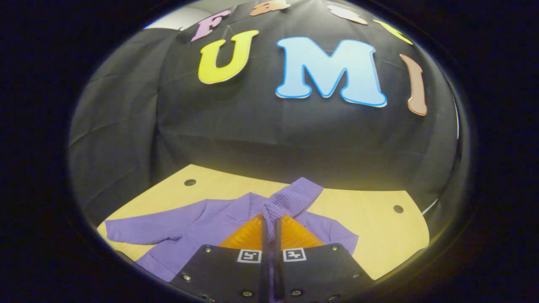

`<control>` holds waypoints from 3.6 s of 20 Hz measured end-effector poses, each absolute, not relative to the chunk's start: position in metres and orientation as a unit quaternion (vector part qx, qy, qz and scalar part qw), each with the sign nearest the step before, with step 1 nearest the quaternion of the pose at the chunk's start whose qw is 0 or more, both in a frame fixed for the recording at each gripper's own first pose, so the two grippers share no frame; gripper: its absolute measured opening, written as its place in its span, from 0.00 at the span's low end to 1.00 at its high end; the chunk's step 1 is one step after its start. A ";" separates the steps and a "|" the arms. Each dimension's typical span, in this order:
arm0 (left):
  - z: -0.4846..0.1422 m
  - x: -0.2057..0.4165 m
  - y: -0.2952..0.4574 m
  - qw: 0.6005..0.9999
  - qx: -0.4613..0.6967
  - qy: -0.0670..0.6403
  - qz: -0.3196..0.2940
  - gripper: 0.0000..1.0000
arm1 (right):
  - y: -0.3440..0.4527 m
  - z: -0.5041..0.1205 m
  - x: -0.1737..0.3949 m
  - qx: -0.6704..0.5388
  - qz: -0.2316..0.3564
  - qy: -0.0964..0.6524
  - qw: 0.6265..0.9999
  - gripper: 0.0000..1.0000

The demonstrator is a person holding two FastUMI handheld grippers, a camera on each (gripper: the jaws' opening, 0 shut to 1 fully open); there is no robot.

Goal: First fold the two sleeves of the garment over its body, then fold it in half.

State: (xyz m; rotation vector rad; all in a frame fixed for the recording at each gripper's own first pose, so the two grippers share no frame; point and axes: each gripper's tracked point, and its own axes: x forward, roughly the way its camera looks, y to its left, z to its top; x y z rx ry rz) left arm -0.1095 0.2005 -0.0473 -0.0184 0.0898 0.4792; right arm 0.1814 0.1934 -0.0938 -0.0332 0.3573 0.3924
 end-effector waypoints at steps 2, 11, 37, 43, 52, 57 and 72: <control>-0.047 -0.116 0.204 0.968 -0.009 0.045 0.246 0.92 | 0.218 -0.111 0.179 -0.034 0.211 0.191 0.958 0.04; -0.050 -0.142 0.224 0.957 -0.006 0.050 0.285 0.93 | 0.298 -0.192 0.173 -0.135 0.271 0.251 0.920 0.04; -0.068 -0.153 0.242 0.958 -0.017 0.062 0.280 0.95 | 0.328 -0.178 0.144 -0.120 0.298 0.233 0.918 0.97; -0.101 -0.140 0.264 0.955 -0.042 0.080 0.281 0.93 | 0.306 -0.128 0.110 -0.082 0.278 0.198 0.936 0.96; -0.219 -0.126 0.328 0.935 -0.078 0.164 0.304 0.93 | 0.248 -0.075 0.056 -0.062 0.208 0.166 0.962 0.96; -0.283 -0.127 0.358 0.920 -0.089 0.215 0.315 0.95 | 0.226 -0.076 0.033 -0.053 0.171 0.177 0.968 0.96; -0.349 -0.121 0.376 0.902 -0.093 0.278 0.316 0.94 | 0.260 -0.109 0.003 -0.046 0.216 0.229 0.948 0.96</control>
